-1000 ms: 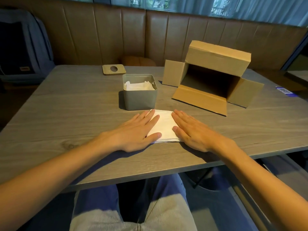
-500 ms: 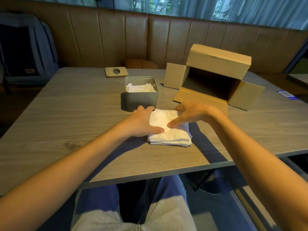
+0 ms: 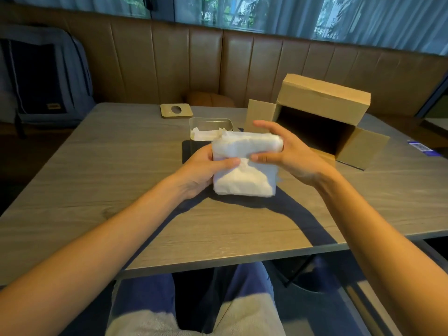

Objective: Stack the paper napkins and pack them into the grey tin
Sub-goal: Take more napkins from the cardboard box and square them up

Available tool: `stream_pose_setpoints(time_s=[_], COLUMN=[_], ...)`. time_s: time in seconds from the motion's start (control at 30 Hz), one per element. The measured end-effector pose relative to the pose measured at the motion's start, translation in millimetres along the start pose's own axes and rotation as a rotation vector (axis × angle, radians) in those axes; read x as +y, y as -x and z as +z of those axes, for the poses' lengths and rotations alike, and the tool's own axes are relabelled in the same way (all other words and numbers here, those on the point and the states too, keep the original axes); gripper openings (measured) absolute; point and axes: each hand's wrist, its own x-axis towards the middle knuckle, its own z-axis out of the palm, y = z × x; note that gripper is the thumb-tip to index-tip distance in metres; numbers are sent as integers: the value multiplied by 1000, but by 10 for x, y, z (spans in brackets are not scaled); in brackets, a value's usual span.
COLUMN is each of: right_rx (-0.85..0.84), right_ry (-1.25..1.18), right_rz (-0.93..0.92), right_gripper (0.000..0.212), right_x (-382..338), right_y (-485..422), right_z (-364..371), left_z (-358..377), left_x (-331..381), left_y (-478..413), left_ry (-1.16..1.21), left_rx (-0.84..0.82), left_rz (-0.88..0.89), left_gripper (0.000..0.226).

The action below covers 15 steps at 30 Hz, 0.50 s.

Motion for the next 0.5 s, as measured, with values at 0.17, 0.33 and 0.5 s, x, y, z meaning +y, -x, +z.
stream_pose_setpoints(time_s=[0.17, 0.33, 0.5], right_rx=[-33, -50, 11], right_ry=[-143, -206, -143], right_rz=[116, 115, 63], right_gripper=[36, 52, 69], right_x=[72, 151, 101], right_y=[8, -38, -19], right_z=[171, 336, 530], left_z=[-6, 47, 95], left_x=[48, 51, 34], left_y=[6, 7, 8], left_ry=[-143, -181, -322], left_rx=[209, 296, 354], left_rz=[221, 379, 457], left_gripper=[60, 45, 34])
